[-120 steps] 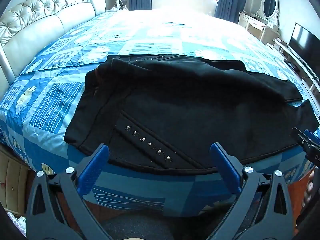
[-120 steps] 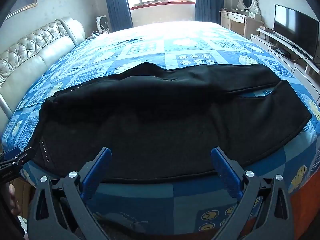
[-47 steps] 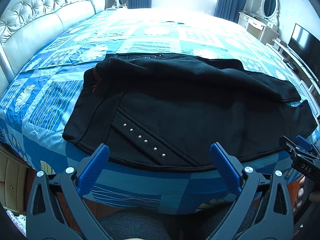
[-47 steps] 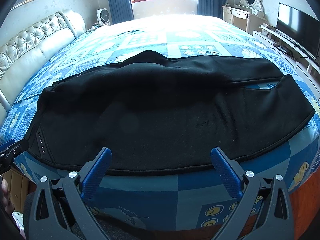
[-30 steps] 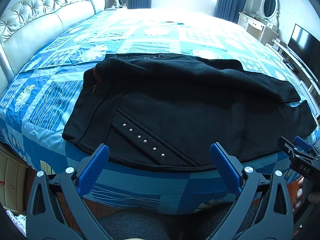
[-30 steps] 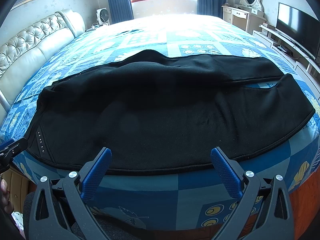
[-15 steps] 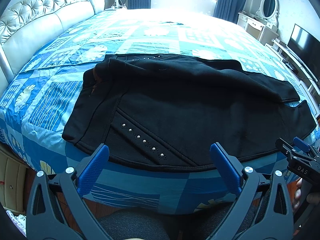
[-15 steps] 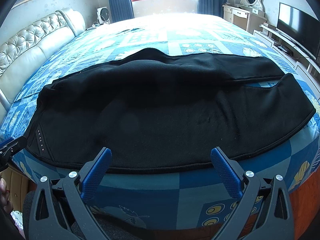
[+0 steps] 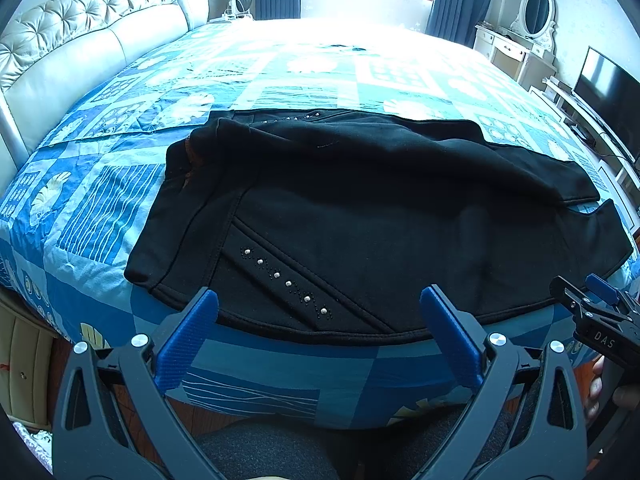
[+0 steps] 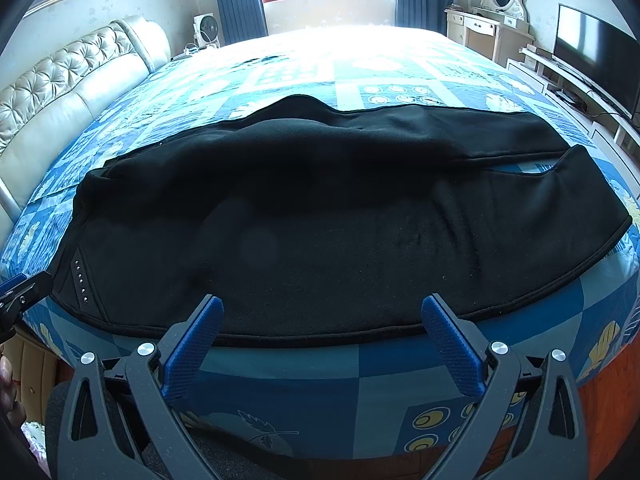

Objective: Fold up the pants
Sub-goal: 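Grasp the black pants leg hem with the right gripper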

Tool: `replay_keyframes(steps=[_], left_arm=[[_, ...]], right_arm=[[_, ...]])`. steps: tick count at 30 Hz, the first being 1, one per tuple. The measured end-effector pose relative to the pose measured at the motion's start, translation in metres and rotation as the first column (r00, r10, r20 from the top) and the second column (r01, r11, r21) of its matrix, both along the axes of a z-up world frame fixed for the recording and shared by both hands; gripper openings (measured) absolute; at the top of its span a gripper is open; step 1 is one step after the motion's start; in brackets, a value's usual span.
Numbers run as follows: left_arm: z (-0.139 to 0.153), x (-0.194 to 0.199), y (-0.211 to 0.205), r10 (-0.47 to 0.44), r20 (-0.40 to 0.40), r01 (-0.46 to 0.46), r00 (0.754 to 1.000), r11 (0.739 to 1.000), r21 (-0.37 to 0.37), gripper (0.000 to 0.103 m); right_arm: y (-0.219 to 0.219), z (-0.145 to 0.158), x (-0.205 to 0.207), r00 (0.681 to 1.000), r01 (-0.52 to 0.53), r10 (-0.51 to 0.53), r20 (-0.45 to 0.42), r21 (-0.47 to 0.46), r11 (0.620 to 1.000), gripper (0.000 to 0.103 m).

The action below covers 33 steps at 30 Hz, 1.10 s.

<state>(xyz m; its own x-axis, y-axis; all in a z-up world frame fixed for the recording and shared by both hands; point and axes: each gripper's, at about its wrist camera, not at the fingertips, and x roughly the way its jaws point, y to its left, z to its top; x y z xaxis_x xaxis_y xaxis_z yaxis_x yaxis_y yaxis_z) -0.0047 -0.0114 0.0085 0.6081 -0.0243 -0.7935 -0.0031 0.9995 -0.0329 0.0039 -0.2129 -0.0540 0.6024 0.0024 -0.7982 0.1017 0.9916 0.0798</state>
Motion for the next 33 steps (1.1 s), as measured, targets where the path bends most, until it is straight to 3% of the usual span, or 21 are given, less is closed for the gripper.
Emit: replay_keyframes(steps=[5,11,15,18,20,21,25,28,31,33], left_arm=[[0.002,0.0,0.002,0.019,0.019,-0.019,1.0,1.0,0.003,0.101],[0.003,0.002,0.009,0.016,0.0,-0.016,1.0,0.998,-0.061,0.101],[0.003,0.002,0.011,0.011,-0.005,-0.012,1.0,0.997,-0.083,0.101],[0.001,0.005,0.015,0.007,-0.027,-0.011,1.0,0.993,-0.12,0.101],[0.0,0.007,0.018,0.011,-0.046,-0.018,0.999,0.989,-0.146,0.101],[-0.001,0.008,0.019,0.012,-0.053,-0.019,0.999,0.989,-0.146,0.101],[-0.005,0.01,0.019,0.01,-0.055,-0.017,0.998,0.991,-0.129,0.101],[-0.01,0.012,0.022,0.019,-0.06,-0.026,0.998,0.993,-0.115,0.101],[-0.019,0.013,0.026,0.023,-0.088,-0.031,0.996,0.995,-0.098,0.101],[-0.027,0.013,0.029,0.026,-0.113,-0.037,0.993,0.995,-0.097,0.101]], right_arm=[[-0.004,0.002,0.001,1.0,0.01,-0.01,-0.001,0.009,1.0,0.099],[-0.037,0.025,0.0,0.999,0.039,-0.04,0.033,0.045,0.998,0.099],[-0.099,0.053,-0.01,0.991,0.089,-0.105,0.088,0.168,0.982,0.099],[-0.172,0.063,-0.027,0.965,0.19,-0.233,0.122,0.288,0.938,0.099],[-0.228,0.058,-0.042,0.93,0.274,-0.349,0.116,0.415,0.868,0.099],[-0.255,0.052,-0.05,0.904,0.315,-0.415,0.1,0.5,0.807,0.099],[-0.339,0.007,-0.075,0.796,0.377,-0.606,-0.004,0.786,0.49,0.099],[-0.363,-0.025,-0.071,0.765,0.354,-0.641,-0.065,0.874,0.334,0.099],[-0.371,-0.042,-0.053,0.76,0.299,-0.644,-0.084,0.926,0.232,0.099],[-0.375,-0.045,-0.038,0.752,0.283,-0.655,-0.077,0.934,0.216,0.099]])
